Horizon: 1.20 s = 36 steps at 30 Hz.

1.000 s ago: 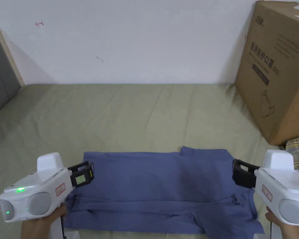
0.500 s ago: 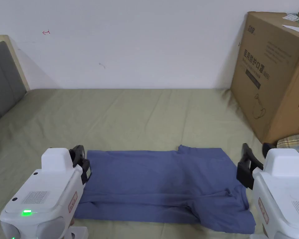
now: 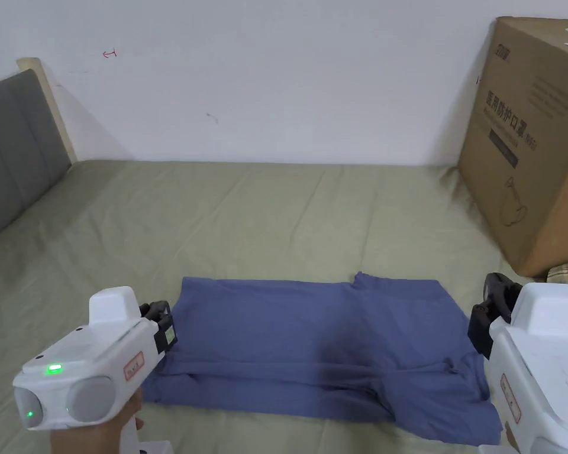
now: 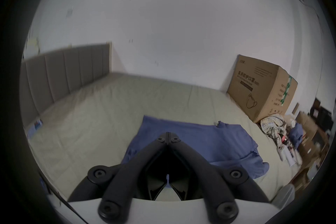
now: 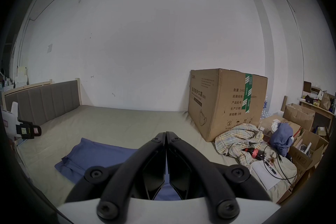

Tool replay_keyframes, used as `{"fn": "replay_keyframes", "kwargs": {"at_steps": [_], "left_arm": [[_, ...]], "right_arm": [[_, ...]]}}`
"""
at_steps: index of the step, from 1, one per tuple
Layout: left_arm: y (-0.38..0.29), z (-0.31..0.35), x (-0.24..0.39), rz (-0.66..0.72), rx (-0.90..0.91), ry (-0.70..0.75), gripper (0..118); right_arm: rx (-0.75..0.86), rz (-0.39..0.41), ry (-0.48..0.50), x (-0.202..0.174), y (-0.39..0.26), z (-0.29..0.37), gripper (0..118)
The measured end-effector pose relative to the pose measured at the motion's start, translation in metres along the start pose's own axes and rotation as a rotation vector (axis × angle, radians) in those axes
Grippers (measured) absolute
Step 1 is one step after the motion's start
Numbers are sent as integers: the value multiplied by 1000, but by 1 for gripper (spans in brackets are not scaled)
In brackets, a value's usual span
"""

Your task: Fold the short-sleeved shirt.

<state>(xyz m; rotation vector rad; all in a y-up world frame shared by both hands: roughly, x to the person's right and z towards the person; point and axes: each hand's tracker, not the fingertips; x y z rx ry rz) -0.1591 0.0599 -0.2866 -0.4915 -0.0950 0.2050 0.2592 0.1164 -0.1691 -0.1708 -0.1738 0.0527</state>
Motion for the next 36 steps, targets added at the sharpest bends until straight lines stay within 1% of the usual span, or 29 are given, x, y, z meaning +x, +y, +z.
{"fn": "replay_keyframes", "kwargs": {"at_steps": [2, 4, 5, 6, 8, 10, 11, 15, 16, 17, 18, 19, 20, 21, 22, 24, 25, 26, 28, 29, 30, 32, 33, 34, 36], "left_arm": [[-2, -17, -12, 32, -84, 12, 0], [-7, -38, -31, 137, -176, -14, 1], [-10, -45, -37, 171, -199, -11, 7], [-14, -55, -45, 193, -239, 10, 16], [-22, -73, -57, 201, -302, 48, 58], [-33, -92, -64, 165, -398, 111, 97], [-39, -101, -67, 140, -436, 148, 103], [-61, -133, -75, 47, -497, 217, 102], [-65, -141, -76, 38, -514, 222, 101], [-69, -144, -75, 33, -530, 229, 98], [-72, -150, -76, 35, -542, 229, 88], [-74, -154, -76, 27, -563, 217, 67], [-79, -163, -79, 12, -597, 203, 48], [-85, -172, -83, 1, -625, 196, 42], [-89, -175, -81, -17, -643, 193, 40], [-87, -170, -75, -36, -603, 201, 38], [-85, -167, -73, -28, -602, 182, 22], [-83, -167, -71, 7, -597, 132, 8], [-83, -167, -64, -29, -593, 163, 6], [-79, -158, -57, -54, -580, 155, 5], [-76, -155, -56, -60, -573, 149, 5], [-69, -148, -53, -58, -556, 123, 5], [-66, -142, -52, -62, -550, 118, 5], [-63, -138, -50, -70, -542, 115, 5], [-58, -134, -48, -86, -529, 112, 5]], "right_arm": [[-20, -3, 1, 1, -2, -7, 0], [-47, -2, 9, 0, -6, -15, 0], [-54, 0, 8, 0, -8, -18, 0], [-63, 3, 6, 0, -10, -21, 0], [-79, 2, 3, 1, -14, -27, 0], [-103, -5, 2, 2, -19, -35, 0], [-119, -9, 0, 3, -22, -39, 0], [-168, -11, -13, 6, -35, -53, 0], [-180, -9, -18, 7, -38, -57, 0], [-192, -7, -20, 8, -41, -60, 0], [-204, -6, -22, 10, -44, -63, 0], [-214, -5, -27, 11, -47, -65, 0], [-224, -5, -31, 14, -50, -67, 0], [-233, -7, -35, 15, -52, -69, 0], [-245, -12, -38, 18, -55, -72, 0], [-270, -34, -43, 25, -61, -76, 0], [-285, -48, -49, 30, -66, -78, 0], [-313, -66, -53, 36, -72, -82, 0], [-406, -122, -69, 51, -89, -93, 2], [-472, -134, -81, 58, -97, -99, 7], [-515, -141, -91, 63, -106, -103, 17], [-609, -150, -86, 75, -128, -116, 62], [-650, -156, -69, 79, -138, -121, 79], [-695, -148, -73, 83, -150, -126, 92], [-752, -149, -90, 86, -168, -132, 92]]}}
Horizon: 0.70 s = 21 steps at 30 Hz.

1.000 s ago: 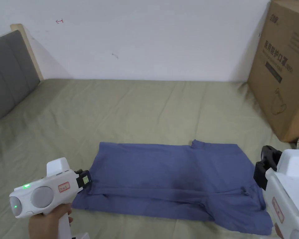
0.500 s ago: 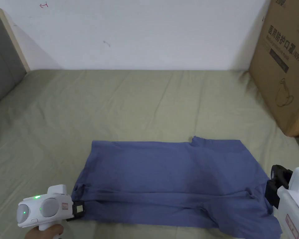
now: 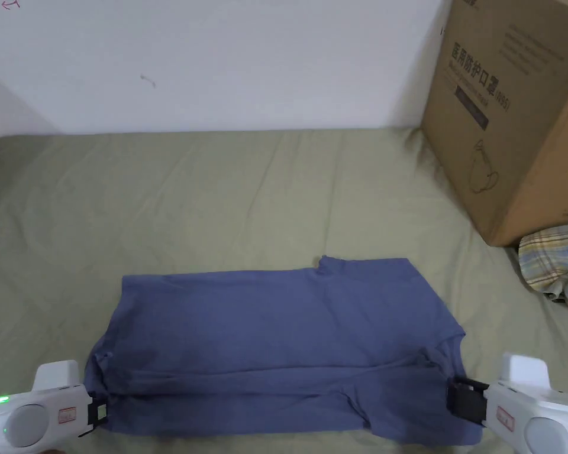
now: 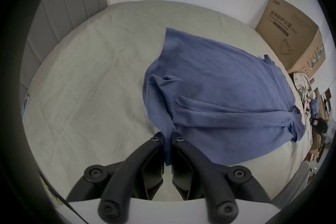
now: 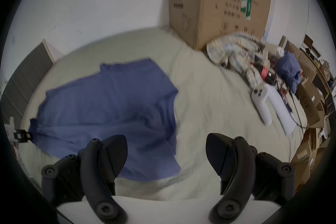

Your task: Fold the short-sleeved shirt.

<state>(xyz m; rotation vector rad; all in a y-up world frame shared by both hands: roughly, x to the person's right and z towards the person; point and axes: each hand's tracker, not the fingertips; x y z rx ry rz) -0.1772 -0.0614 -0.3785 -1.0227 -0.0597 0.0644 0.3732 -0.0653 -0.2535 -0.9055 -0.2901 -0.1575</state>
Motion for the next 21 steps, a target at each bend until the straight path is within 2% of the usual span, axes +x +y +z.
{"fn": "replay_keyframes", "kwargs": {"at_steps": [3, 6, 8, 10, 13, 17, 21], "left_arm": [[1, 3, -1, -9, 6, 3, 5], [-2, -5, -9, 3, 1, 6, 5], [-5, -4, -9, 8, -2, 8, 5], [-5, -4, -9, 12, -5, 6, 5], [-9, 1, -7, 9, -5, 6, 5], [-11, 5, -6, 20, 0, 6, 5], [-14, 14, -11, 54, 22, -2, 5]], "right_arm": [[-79, -3, 25, 4, -13, -25, 90], [-125, -14, 48, -4, -23, -37, 78], [-132, -24, 72, -13, -27, -37, 58], [-137, -31, 111, -17, -28, -41, 33], [-132, -43, 133, -16, -28, -47, 10], [-111, -83, 152, -12, -30, -36, 7], [-61, -51, 149, -15, -29, -6, 7]]}}
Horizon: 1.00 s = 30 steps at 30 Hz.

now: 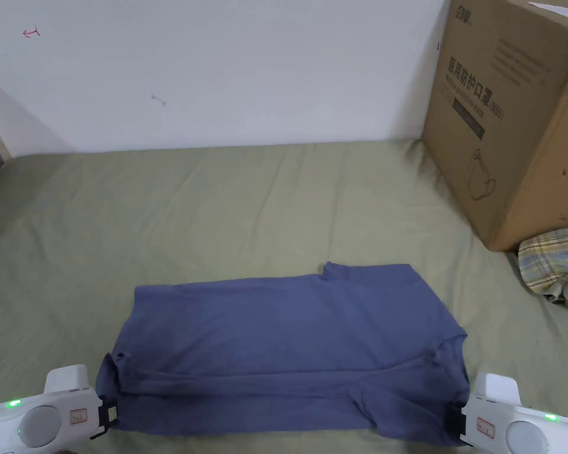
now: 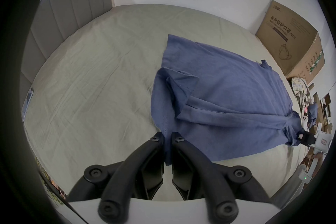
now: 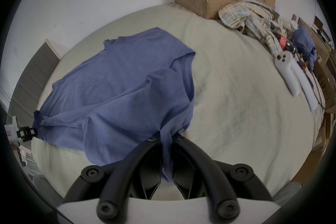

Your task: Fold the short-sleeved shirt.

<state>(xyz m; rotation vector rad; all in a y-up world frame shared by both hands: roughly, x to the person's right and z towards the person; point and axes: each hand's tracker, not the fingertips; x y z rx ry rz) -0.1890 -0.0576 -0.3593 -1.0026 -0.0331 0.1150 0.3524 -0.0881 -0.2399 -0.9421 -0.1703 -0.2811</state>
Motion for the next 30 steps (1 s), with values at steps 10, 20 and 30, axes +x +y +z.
{"fn": "replay_keyframes", "kwargs": {"at_steps": [10, 20, 30], "left_arm": [[-45, 49, -8, -4, -18, -28, 5], [-96, 38, -33, 37, -101, -12, 5], [-95, 38, -5, 25, -131, 59, 20]], "right_arm": [[21, 22, 1, 14, -24, 60, 7], [-69, -18, -21, 28, -77, 58, 7], [-123, -27, -97, 20, -79, 48, 17]]}}
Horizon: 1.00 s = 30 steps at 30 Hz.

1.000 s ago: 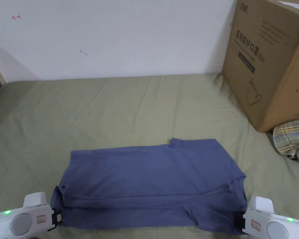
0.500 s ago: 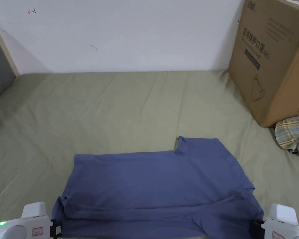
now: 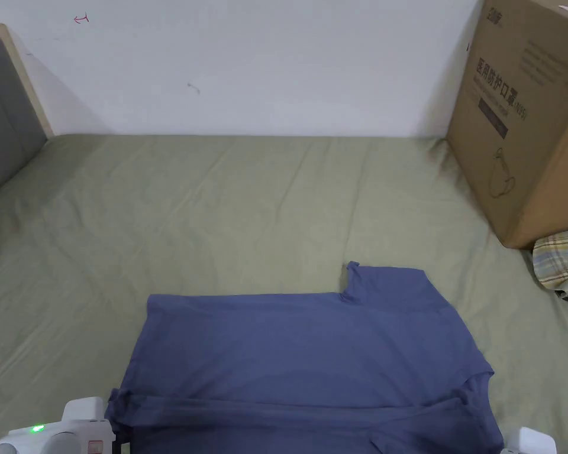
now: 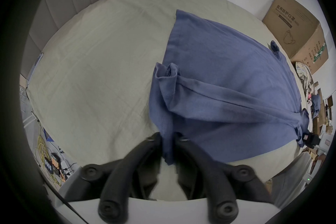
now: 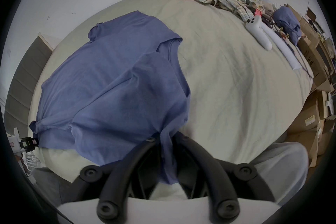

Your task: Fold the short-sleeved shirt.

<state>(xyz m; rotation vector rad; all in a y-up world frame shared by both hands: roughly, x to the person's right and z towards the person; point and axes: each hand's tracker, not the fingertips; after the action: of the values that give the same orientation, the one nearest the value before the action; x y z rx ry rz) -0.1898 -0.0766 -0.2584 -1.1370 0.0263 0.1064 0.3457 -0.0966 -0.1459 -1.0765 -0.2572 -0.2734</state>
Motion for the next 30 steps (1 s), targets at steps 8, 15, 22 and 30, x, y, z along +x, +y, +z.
{"fn": "replay_keyframes", "kwargs": {"at_steps": [8, 15, 22, 30], "left_arm": [[30, 81, 25, 18, 346, -102, 91], [60, 161, 81, -88, 760, -49, 91], [68, 180, 107, -123, 978, -60, 52], [84, 166, 106, -109, 949, -156, 0]], "right_arm": [[397, 92, 78, -36, 62, 104, 86], [759, 180, 160, -88, 94, 188, 86], [940, 242, 72, -119, 94, 208, 53], [941, 249, 66, -122, 104, 195, 0]]}}
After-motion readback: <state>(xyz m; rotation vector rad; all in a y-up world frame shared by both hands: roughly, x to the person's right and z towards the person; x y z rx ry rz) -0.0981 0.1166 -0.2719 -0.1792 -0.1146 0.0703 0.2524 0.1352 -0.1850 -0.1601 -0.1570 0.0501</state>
